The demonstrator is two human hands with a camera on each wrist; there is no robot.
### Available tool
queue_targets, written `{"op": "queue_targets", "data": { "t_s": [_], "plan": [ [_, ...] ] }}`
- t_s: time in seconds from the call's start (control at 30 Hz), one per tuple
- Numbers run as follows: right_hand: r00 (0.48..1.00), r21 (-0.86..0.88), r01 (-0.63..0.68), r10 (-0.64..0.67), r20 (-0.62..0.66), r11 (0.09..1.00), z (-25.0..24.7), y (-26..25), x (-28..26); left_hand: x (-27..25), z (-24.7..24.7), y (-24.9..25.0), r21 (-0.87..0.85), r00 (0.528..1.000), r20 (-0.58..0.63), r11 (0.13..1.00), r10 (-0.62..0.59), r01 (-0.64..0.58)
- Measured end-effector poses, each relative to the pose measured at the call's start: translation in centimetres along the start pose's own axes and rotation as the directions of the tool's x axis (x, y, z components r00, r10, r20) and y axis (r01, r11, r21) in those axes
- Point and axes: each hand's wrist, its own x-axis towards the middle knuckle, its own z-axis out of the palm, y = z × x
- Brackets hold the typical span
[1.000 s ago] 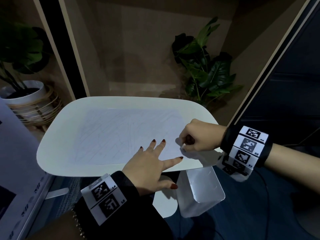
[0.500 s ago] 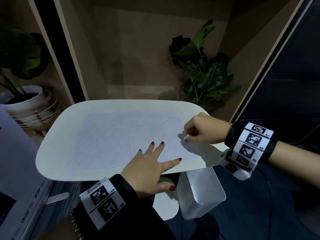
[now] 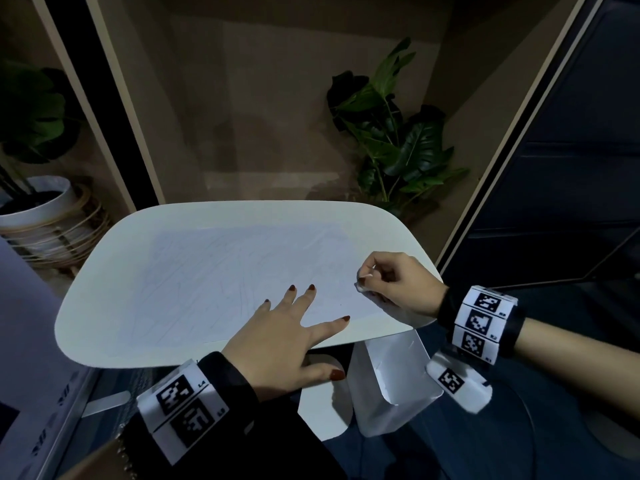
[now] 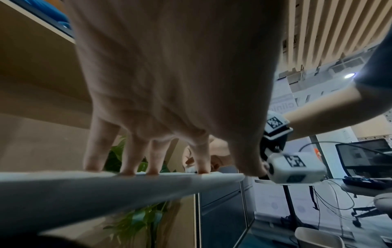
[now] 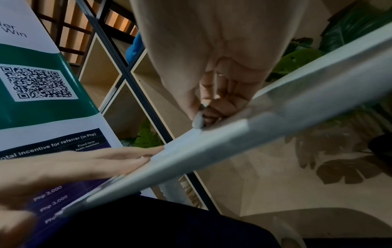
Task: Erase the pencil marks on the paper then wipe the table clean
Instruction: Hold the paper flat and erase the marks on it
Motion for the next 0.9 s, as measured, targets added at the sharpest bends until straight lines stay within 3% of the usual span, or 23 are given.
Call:
{"op": "queue_targets", "data": {
  "t_s": [0.17, 0.37, 0.6, 0.83, 0.9],
  "plan": [
    [0.999, 0.254, 0.002, -0.013, 0.04, 0.967, 0.5, 0.4, -0.8, -0.2, 0.1, 0.1, -0.001, 1.0, 0.001, 1.0, -0.004, 0.004],
    [0.994, 0.246, 0.002, 0.024, -0.103, 0.969, 1.5, 1.1, -0.6, -0.2, 0.0, -0.1, -0.006, 1.0, -0.003, 1.0, -0.014, 0.014],
    [0.998, 0.237, 0.039, -0.026, -0.058, 0.971, 1.8, 0.1, -1.4, -0.5, -0.6, -1.5, -0.037, 0.992, 0.02, 0.992, -0.121, 0.122],
    [0.989, 0.189, 0.074, -0.097, 0.115, 0.979, 1.9, -1.2, -1.3, -0.4, -0.1, -2.6, -0.087, 0.988, -0.022, 0.985, -0.154, 0.152],
    [0.988, 0.195, 0.088, -0.11, 0.109, 0.977, 2.3, -1.3, -1.4, -0.4, 0.0, -2.8, -0.137, 0.983, -0.035, 0.975, -0.179, 0.173]
  ]
}}
